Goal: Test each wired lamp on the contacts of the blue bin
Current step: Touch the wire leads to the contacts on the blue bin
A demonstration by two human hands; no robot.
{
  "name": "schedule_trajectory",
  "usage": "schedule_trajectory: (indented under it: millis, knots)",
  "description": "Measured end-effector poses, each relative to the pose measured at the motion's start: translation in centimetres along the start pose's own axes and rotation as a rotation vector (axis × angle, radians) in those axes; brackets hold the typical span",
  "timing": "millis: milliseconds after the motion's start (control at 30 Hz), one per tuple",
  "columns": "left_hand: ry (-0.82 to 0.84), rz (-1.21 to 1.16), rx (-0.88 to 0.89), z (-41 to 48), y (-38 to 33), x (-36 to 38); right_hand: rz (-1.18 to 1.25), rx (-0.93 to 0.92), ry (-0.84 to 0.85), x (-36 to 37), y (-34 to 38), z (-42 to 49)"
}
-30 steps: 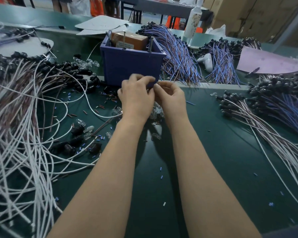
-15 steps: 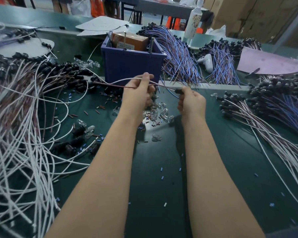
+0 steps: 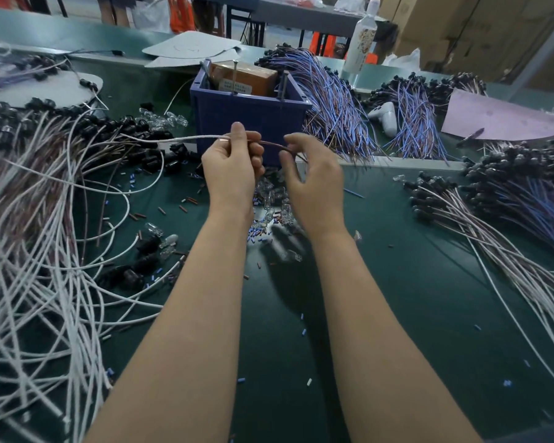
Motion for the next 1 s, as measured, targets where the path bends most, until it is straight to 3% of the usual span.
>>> schedule_trajectory:
  millis: [167, 300, 433, 600, 733, 833, 1000]
  knots:
    - [-0.128, 0.15, 0.13, -0.4, -2.0, -1.1, 0.154, 0.088, 0.046, 1.4, -1.2, -0.5]
    - [-0.177, -0.019, 0.067, -0.1, -1.7, -2.3, 0.302, 0.281, 0.08, 2.5, -3.9, -0.9]
    - [-0.183, -0.056, 0.033, -0.1, -1.0, -2.5, 0.462, 0.435, -0.005, 2.5, -5.8, -1.5]
    - [-0.392, 0.071, 0.135, -0.3, -1.8, -5.5, 0.488, 0.48, -0.068, 2.1, -6.6, -1.9]
    - [-0.537, 0.027, 0.17, -0.3, -2.2, -8.3, 0.487, 0.49, -0.101, 1.9, -6.9, -1.9]
    - [-0.45, 0.158, 0.221, 0.2, -3.4, -7.4, 0.436, 0.442, -0.133, 1.1, -6.2, -1.5]
    - [-0.13, 0.443, 0.3, 0.1, -4.0, -1.9, 0.449, 0.379, -0.201, 0.3, -5.0, -0.4]
Point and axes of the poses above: each hand's wrist, its own z-axis towards the middle knuckle, its own x-axis out of the palm, y = z × x, the point moved 10 cm from there along z, towards the middle knuckle, and after that the axes turned 8 degrees about y, right-handed, at the moved point
